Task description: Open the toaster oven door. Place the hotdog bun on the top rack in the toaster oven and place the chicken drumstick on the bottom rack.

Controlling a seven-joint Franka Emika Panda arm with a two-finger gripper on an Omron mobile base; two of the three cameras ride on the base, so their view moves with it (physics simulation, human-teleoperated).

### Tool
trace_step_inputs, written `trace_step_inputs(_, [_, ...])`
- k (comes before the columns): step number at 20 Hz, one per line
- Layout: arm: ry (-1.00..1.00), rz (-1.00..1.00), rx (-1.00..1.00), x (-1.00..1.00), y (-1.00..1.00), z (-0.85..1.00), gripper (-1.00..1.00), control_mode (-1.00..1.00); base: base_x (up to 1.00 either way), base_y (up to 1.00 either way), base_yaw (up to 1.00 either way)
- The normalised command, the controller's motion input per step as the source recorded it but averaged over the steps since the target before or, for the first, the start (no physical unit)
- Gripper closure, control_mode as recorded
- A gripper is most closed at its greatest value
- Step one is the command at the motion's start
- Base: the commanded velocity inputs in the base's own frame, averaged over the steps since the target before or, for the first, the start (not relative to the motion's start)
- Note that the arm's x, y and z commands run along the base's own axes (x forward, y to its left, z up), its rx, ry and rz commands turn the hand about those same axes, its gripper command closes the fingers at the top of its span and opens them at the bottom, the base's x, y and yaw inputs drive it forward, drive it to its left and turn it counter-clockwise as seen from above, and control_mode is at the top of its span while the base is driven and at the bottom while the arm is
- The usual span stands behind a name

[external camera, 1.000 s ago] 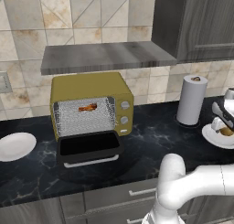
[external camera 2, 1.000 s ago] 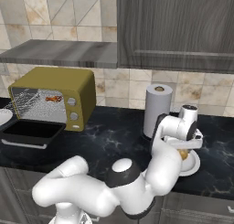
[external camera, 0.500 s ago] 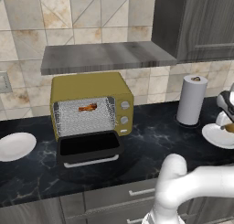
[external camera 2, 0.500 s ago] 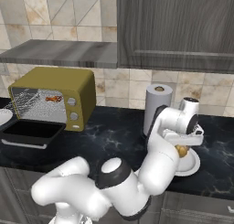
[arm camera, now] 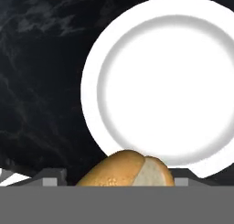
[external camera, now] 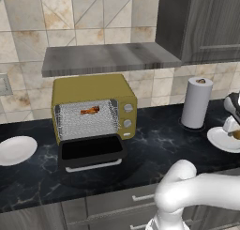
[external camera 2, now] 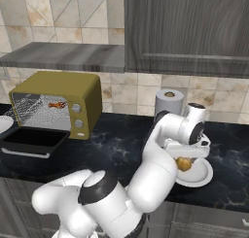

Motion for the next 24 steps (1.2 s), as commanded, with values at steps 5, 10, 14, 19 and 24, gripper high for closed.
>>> trace_step_inputs(5, [0.0,0.09,-0.02,-0.42,0.49,0.26,1.0,-1.0,0.0,0.0,0.0])
trace_step_inputs(10, [0.0,0.16,-0.13,-0.39,0.59,0.27,1.0,-1.0,0.0,0.0,0.0])
trace_step_inputs(14, [0.01,0.24,-0.04,-0.32,0.58,0.24,1.0,-1.0,0.0,0.0,0.0])
trace_step_inputs(19, [0.0,0.23,0.0,-0.26,0.63,0.29,1.0,-1.0,0.0,0.0,0.0])
trace_step_inputs(24, [0.0,0.17,0.01,-0.13,0.69,0.32,1.0,-1.0,0.0,0.0,0.0])
